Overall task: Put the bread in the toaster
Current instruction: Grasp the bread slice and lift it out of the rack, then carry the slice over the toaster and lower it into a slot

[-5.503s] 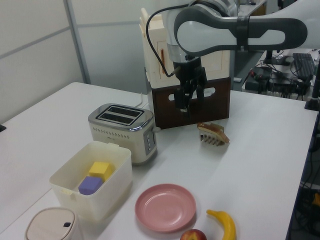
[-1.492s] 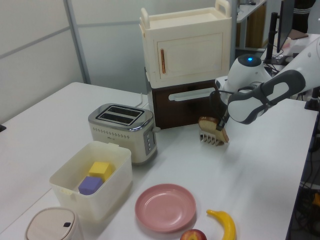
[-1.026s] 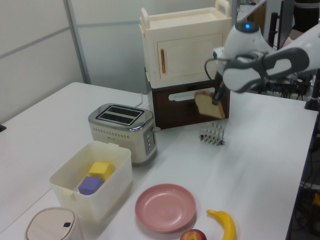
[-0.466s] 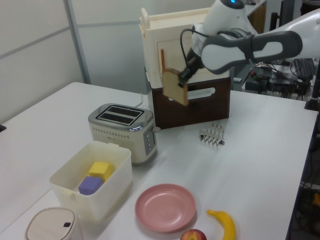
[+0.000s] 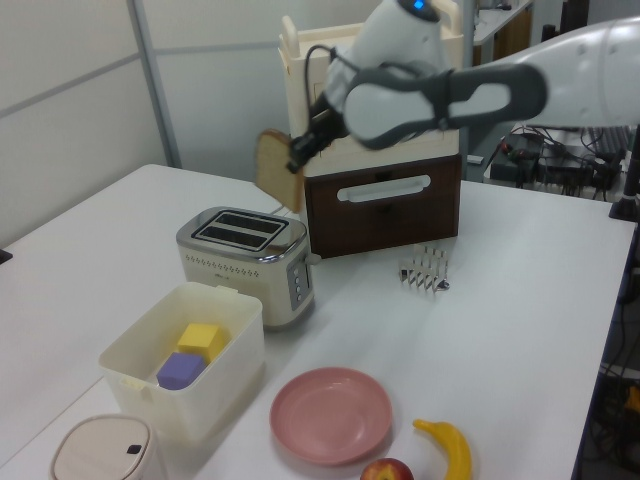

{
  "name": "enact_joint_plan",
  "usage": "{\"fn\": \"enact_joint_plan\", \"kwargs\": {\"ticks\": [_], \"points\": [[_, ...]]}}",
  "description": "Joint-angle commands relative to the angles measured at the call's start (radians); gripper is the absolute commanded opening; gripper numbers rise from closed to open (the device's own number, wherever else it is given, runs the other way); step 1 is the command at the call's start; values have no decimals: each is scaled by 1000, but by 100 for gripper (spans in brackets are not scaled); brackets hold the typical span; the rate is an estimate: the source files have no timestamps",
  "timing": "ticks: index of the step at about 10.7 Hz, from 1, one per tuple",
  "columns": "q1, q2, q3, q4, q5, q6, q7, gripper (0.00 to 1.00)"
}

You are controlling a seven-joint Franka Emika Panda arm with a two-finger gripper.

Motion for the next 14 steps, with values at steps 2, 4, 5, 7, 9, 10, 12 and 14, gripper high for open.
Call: {"fn": "enact_joint_plan", "kwargs": {"ticks": [2, 4, 5, 7, 9, 10, 12, 14], "points": [[40, 174, 26, 85, 21, 253, 48, 18], [36, 192, 63, 86, 20, 280, 53, 18], [35, 193, 72, 86, 21, 280, 52, 18], [39, 188, 75, 77, 18, 275, 50, 18], [36, 179, 75, 47, 18, 254, 50, 18], [32, 179, 74, 46, 18, 221, 48, 18], [32, 164, 71, 42, 18, 158, 47, 18], [31, 148, 63, 42, 10, 78, 44, 18]]}}
